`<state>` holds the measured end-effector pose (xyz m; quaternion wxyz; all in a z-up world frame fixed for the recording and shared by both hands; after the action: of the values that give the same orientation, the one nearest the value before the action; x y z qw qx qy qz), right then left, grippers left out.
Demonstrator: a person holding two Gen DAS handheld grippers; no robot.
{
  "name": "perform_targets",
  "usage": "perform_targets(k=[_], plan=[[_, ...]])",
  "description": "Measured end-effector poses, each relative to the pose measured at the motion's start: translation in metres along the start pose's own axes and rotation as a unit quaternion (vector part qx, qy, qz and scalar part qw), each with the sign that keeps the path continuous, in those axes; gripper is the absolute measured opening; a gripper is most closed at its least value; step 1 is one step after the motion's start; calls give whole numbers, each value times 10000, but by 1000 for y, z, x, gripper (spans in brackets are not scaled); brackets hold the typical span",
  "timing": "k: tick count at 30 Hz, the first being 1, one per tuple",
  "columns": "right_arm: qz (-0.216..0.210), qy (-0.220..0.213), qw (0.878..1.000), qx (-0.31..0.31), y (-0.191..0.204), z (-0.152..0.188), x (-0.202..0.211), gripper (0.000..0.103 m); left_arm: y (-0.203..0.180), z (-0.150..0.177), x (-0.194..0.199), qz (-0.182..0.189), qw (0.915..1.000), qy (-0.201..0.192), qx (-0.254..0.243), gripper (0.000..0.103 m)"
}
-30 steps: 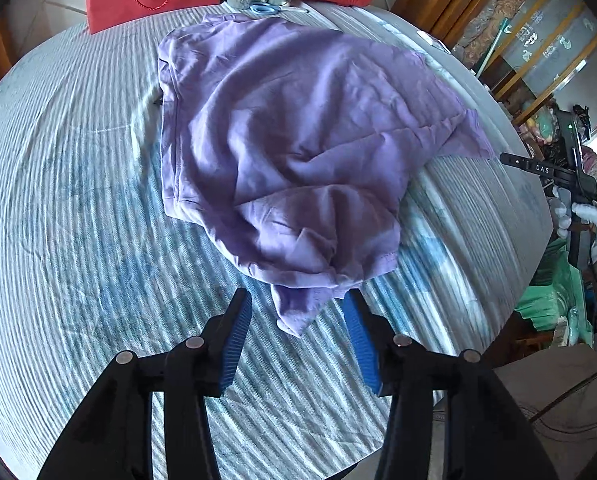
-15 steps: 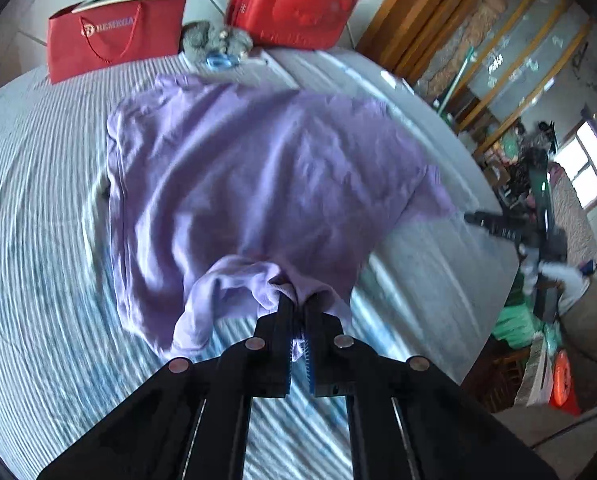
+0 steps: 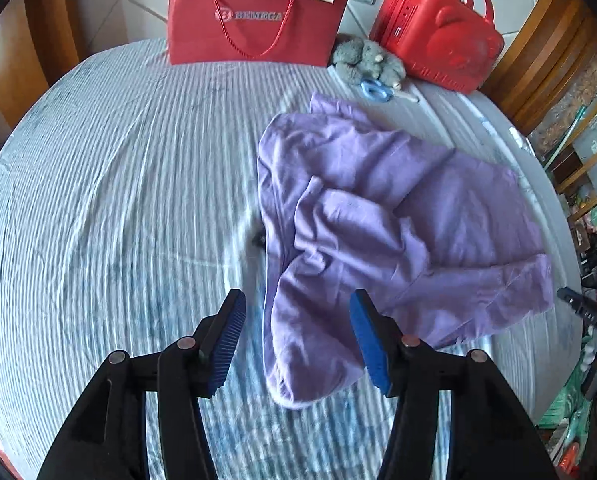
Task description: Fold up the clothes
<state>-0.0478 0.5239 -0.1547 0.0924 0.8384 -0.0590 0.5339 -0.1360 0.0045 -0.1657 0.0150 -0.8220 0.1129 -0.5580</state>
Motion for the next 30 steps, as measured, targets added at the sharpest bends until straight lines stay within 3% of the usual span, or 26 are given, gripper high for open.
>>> perform_targets(k=[5, 10, 11, 12, 13, 14, 17, 19, 21, 24, 26, 27, 28, 30], plan=[[-253, 76, 9995, -156, 8, 7, -8, 42, -7, 51, -11, 187, 9993, 292, 104, 55], [-219, 207, 9992, -274, 15, 12, -24, 48, -19, 62, -30, 152, 9992, 340, -136, 55], [-169, 241, 9993, -244, 18, 13, -28, 48, -20, 62, -31, 129, 9992, 333, -191, 46], [95, 299, 9995, -58, 21, 14, -30, 39, -19, 61, -29, 113, 9991, 354, -214, 13], [358, 357, 9986, 129, 23, 14, -32, 7, -17, 60, -28, 97, 9990, 375, -237, 6], [573, 399, 9972, 268, 25, 15, -32, 3, -16, 59, -26, 81, 9988, 395, -260, 6], [477, 280, 9985, -53, 15, 14, -5, 2, -3, 52, -3, -77, 9988, 275, -395, 6], [350, 214, 9988, -252, 8, 18, 14, 2, 4, 55, 9, 70, 9986, 356, -374, 6], [265, 331, 9984, -384, 0, 30, 24, 2, 7, 66, 9, 70, 9969, 602, -493, 6], [376, 935, 9946, -229, -6, 59, 10, 3, 8, 99, -10, 89, 9900, 1232, -685, 11], [480, 1347, 9897, -74, -8, 81, -1, 10, 9, 119, -15, -1, 9860, 1407, -893, 11], [525, 1381, 9890, -31, -10, 85, 0, 18, 10, 121, -10, -13, 9857, 1401, -935, 21], [568, 1320, 9896, -51, -12, 85, 6, 25, 10, 120, -3, -13, 9863, 1345, -958, 23], [579, 1101, 9922, -99, -16, 78, 19, 28, 10, 108, 18, 40, 9899, 1058, -948, 27]])
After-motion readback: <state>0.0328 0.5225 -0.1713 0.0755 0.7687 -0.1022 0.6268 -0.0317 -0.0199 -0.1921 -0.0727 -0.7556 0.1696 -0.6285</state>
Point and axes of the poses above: each gripper's, at about its wrist camera, not at the fingertips, and x roughly against the way its jaws point, y to its left, z to its underside, the point moved 8 cm from there along -x, roughly the way its jaws point, and after that the axes turned 1 degree about -z, right-handed, at the moved point
